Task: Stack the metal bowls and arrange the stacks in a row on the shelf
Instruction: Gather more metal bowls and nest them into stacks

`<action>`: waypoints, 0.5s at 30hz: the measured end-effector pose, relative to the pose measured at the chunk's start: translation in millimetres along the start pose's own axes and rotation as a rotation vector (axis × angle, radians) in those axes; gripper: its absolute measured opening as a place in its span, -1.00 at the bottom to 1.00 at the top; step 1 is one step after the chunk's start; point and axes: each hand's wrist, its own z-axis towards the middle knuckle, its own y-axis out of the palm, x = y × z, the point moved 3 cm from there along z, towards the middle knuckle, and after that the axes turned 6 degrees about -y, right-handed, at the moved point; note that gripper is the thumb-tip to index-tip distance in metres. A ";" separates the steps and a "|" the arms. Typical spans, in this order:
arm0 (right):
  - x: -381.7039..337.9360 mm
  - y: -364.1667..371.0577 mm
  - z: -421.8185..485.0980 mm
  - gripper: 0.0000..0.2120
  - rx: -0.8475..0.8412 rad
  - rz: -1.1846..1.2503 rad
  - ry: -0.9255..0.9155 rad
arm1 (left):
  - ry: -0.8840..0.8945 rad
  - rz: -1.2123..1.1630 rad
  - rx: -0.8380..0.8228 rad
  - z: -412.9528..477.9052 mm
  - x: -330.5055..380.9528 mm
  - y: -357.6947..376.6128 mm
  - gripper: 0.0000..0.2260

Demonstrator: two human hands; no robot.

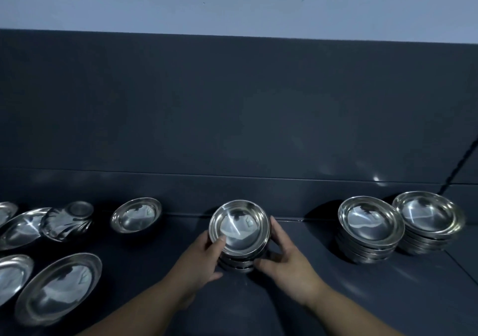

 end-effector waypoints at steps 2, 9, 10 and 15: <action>7.3 -4.2 -1.0 0.00 0.031 0.014 -0.010 | 0.035 0.005 -0.030 5.1 -3.0 8.4 -0.73; 29.3 -44.3 -3.4 0.04 0.160 -0.036 -0.026 | 0.066 0.012 -0.143 26.0 -4.0 51.3 -0.62; 32.3 -51.5 -3.2 0.04 0.177 -0.043 -0.025 | 0.066 0.013 -0.154 29.8 -3.3 58.8 -0.60; 41.1 -82.1 0.2 0.09 0.218 -0.050 -0.014 | 0.065 0.006 -0.164 48.7 2.2 93.0 -0.61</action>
